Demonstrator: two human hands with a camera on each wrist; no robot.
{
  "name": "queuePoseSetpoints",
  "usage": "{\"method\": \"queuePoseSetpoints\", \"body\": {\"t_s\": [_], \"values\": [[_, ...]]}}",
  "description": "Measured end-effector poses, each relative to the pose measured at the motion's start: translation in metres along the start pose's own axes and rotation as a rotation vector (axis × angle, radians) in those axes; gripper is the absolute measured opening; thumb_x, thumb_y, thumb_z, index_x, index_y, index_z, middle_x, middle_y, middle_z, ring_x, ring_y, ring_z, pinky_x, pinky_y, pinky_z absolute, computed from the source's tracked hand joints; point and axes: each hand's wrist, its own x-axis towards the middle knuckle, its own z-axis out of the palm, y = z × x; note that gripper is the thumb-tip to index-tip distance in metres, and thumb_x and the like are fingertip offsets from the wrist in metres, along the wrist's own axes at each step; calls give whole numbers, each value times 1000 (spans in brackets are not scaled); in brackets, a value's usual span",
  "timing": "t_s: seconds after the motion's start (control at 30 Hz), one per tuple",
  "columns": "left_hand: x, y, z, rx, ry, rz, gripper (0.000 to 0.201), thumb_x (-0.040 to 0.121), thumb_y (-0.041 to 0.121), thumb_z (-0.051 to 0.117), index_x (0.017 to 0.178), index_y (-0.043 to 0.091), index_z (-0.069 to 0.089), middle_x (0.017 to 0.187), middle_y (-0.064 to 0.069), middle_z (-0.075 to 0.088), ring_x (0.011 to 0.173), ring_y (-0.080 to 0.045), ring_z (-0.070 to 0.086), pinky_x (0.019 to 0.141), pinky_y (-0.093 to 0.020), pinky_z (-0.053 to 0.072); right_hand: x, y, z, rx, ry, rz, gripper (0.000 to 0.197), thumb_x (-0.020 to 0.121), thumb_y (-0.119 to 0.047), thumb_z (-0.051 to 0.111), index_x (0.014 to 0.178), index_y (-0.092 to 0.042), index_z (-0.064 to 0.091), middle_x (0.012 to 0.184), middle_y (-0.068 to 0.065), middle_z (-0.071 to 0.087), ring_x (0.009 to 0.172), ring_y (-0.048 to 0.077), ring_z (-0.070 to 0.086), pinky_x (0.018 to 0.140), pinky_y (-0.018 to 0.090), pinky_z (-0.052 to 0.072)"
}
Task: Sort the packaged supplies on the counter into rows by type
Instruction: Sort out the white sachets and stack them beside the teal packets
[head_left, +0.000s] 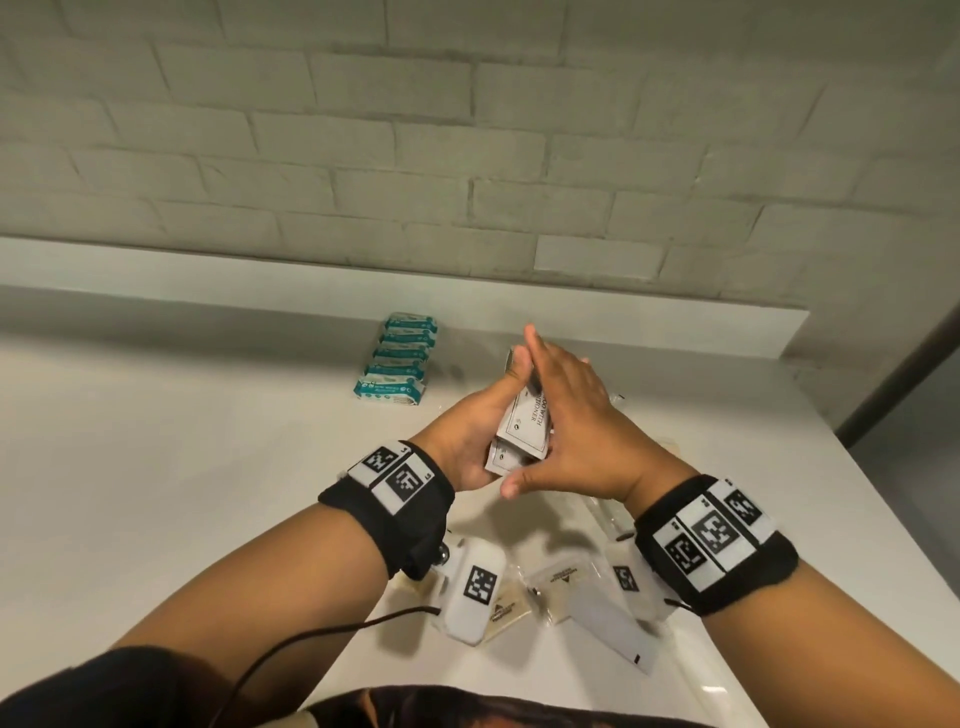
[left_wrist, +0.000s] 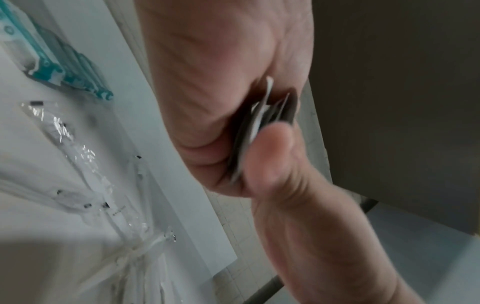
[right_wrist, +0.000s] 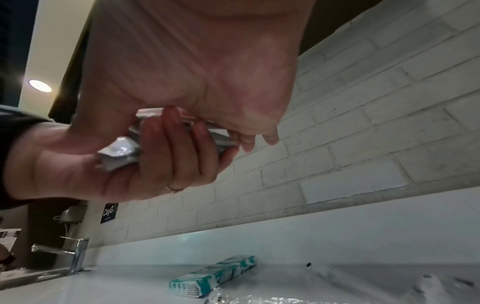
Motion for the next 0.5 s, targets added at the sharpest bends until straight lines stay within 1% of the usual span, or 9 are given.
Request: {"method": "queuePoseSetpoints", "body": {"t_s": [0.03,0.1,0.13,0.2,0.3,0.33,0.4,0.47,0.5], "values": [[0,1,1,-25,-1,-2,72,88,68,29,121,14,63,106,-12,69,96,-23,68,86,-31,54,-1,-1,1,-8,2,-1,145,52,-65,80,143,-38,-30,158,-2,6,146,13,3,122,43,5],[2,2,1,-74,26,-10,73,85,72,33,108,13,70,104,-13,69,96,-25,66,91,-34,52,-1,-1,3,-7,56,-6,138,59,-54,82,147,-35,-23,153,0,18,142,16,16,120,40,17],[4,3,1,-86,50,-10,73,84,72,35,105,13,71,103,-14,68,96,-26,66,90,-35,52,-1,-2,2,-4,74,-10,134,62,-50,81,148,-34,-21,150,1,22,140,16,20,118,40,22],[4,4,2,-92,67,-24,70,85,71,37,109,12,68,102,-14,66,95,-27,64,87,-36,53,-1,-2,0,21,46,-3,134,63,-48,81,146,-35,-23,151,0,20,141,16,19,118,36,21],[2,4,2,-69,89,-48,64,90,65,37,113,12,64,97,-12,69,89,-23,68,78,-33,57,-1,0,-3,84,-2,10,136,64,-41,83,145,-39,-26,150,-2,22,139,13,23,109,26,28],[2,3,1,-69,86,-49,58,93,60,37,109,12,64,91,-11,70,83,-21,69,73,-30,59,-1,0,-3,92,11,6,135,65,-38,83,145,-39,-24,147,-2,26,136,13,27,105,24,31],[1,3,-2,-80,80,-44,36,97,41,43,98,11,63,78,-8,68,70,-18,69,63,-26,58,-1,1,-4,98,28,-1,136,63,-37,85,144,-42,-25,144,-3,27,133,12,29,106,27,35],[-1,4,-4,-76,93,-50,13,88,18,51,89,8,60,69,-8,65,61,-19,67,59,-27,57,-1,1,-4,124,-11,-4,142,59,-41,87,138,-48,-31,150,-6,20,139,13,23,111,34,34],[-1,3,-5,-66,95,-59,10,83,11,51,87,7,59,69,-9,64,60,-19,67,59,-28,57,-1,1,-5,137,-36,-2,144,58,-44,87,135,-51,-33,152,-7,17,142,14,20,112,37,33]]}}
